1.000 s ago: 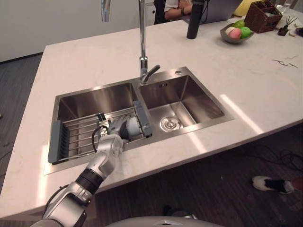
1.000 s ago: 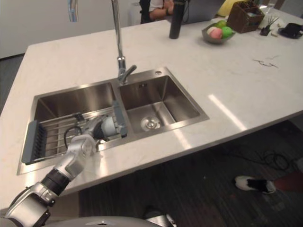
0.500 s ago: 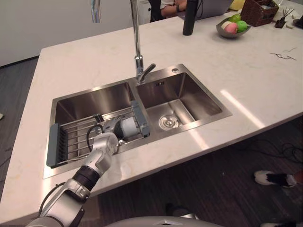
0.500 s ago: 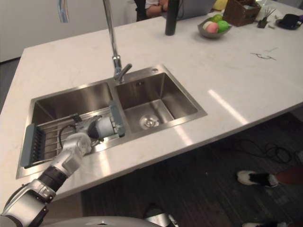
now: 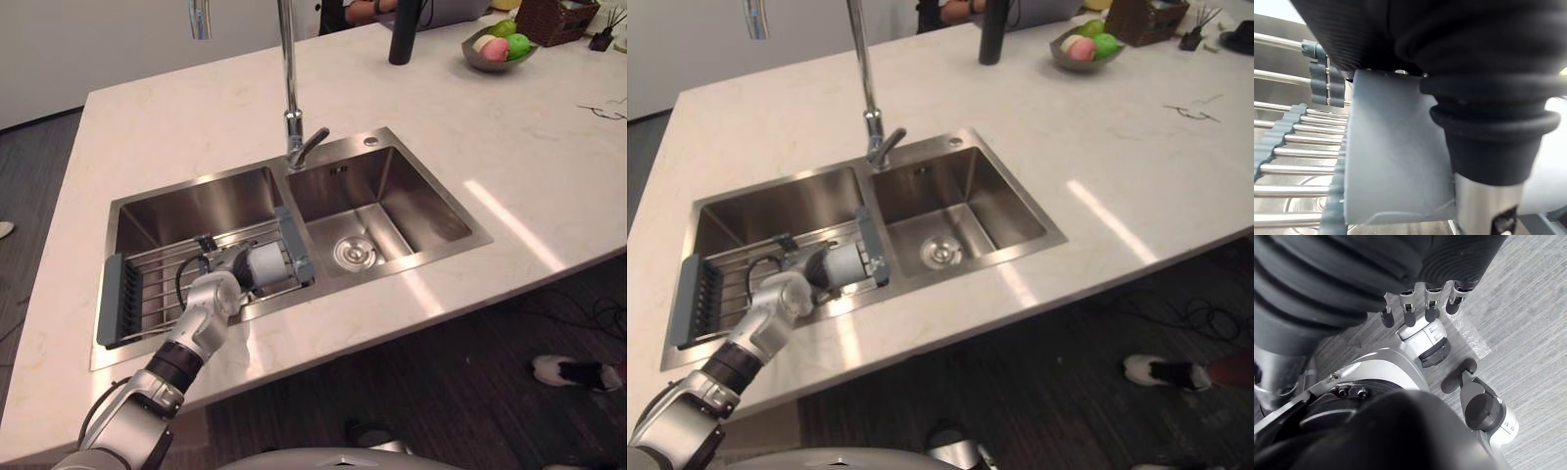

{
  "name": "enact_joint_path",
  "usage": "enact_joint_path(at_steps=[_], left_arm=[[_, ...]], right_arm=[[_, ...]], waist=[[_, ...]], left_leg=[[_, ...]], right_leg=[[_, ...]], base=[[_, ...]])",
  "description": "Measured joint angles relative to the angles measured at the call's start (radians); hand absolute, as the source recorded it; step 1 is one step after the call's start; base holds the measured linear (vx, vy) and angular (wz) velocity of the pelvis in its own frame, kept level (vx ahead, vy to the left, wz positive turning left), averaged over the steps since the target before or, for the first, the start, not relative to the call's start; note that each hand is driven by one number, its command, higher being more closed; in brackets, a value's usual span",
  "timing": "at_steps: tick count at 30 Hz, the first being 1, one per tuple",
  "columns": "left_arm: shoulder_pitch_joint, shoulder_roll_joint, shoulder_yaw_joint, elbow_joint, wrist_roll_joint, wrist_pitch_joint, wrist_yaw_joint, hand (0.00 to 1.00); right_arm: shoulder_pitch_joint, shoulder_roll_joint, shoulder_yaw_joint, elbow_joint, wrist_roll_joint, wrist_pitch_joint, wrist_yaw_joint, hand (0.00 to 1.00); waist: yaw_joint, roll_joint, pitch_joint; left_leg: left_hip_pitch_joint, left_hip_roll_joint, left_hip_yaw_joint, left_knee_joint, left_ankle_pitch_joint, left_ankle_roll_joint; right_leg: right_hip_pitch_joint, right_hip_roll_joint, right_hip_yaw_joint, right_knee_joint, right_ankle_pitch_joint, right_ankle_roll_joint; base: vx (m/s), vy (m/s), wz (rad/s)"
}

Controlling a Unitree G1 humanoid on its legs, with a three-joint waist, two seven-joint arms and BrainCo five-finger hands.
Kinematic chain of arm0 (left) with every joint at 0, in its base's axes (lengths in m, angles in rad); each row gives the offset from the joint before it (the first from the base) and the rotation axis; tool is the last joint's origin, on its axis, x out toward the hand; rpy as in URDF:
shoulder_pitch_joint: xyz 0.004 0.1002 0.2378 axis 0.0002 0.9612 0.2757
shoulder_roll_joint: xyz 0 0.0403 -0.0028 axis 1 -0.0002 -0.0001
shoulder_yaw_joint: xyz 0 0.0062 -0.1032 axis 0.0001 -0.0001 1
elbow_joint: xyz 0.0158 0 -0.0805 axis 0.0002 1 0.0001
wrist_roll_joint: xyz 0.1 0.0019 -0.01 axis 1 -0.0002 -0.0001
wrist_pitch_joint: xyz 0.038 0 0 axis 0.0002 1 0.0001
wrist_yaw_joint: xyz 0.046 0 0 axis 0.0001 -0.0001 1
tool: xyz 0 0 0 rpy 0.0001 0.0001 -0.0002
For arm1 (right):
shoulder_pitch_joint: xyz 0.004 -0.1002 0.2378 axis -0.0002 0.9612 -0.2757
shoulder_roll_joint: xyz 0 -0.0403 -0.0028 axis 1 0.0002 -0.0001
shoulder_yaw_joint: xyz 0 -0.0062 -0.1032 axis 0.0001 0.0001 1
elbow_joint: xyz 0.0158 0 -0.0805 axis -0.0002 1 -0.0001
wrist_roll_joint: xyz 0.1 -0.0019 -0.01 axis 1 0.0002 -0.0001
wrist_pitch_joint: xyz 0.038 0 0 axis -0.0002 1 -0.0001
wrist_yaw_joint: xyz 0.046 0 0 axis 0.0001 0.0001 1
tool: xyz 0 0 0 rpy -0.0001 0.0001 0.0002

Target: Walk over to the sink, pick up the cup, carry it to the dishwasher, place the cup inside the dishwasher, then close the dishwasher door

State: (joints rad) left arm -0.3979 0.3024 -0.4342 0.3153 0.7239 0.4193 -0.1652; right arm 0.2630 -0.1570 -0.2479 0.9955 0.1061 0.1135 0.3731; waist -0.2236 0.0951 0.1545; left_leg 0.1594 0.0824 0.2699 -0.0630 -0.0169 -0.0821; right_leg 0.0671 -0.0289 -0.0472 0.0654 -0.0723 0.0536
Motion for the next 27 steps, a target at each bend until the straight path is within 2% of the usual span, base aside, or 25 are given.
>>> enact_joint_path(at_steps=[10,11,20,25,27], left_arm=[[0.001,0.016,-0.011,-0.012,0.046,-0.005,-0.055,0.00],[0.001,0.016,-0.011,-0.012,0.046,-0.003,-0.060,1.00],[-0.012,0.035,-0.030,-0.005,0.040,-0.001,-0.124,1.00],[-0.013,0.047,-0.031,0.022,-0.003,-0.037,-0.099,1.00],[-0.012,0.054,-0.032,0.041,-0.049,-0.059,-0.057,1.00]], right_arm=[[0.000,0.000,0.000,0.001,0.000,0.000,0.000,0.00],[0.000,0.000,0.000,0.001,0.001,-0.001,0.000,0.00],[-0.002,-0.002,-0.001,0.003,0.000,-0.001,0.001,0.00],[-0.004,-0.008,-0.001,0.005,0.001,-0.002,0.014,0.00],[-0.010,-0.010,-0.001,0.012,0.001,-0.002,0.018,0.00]], waist=[[0.003,-0.005,0.004],[0.004,-0.005,0.004],[0.004,-0.003,0.003],[0.005,0.001,0.000],[0.004,0.002,0.000]], left_leg=[[-0.005,0.002,-0.016,0.007,-0.003,0.004],[-0.005,0.002,-0.016,0.006,-0.003,0.004],[-0.006,0.002,-0.013,0.006,-0.006,0.007],[0.000,0.002,-0.006,0.006,-0.007,0.007],[0.000,0.002,-0.006,0.007,-0.007,0.007]], right_leg=[[-0.009,-0.001,-0.014,0.023,-0.018,-0.001],[-0.009,-0.001,-0.014,0.023,-0.018,-0.001],[-0.009,0.001,-0.010,0.019,-0.018,-0.001],[-0.008,0.002,-0.003,0.020,-0.018,-0.001],[-0.007,0.002,-0.002,0.019,-0.016,-0.002]], base=[[-0.01,-0.014,0.03],[0.00,0.000,0.00],[0.00,0.000,0.00],[0.00,-0.007,-0.04],[0.00,0.000,0.00]])
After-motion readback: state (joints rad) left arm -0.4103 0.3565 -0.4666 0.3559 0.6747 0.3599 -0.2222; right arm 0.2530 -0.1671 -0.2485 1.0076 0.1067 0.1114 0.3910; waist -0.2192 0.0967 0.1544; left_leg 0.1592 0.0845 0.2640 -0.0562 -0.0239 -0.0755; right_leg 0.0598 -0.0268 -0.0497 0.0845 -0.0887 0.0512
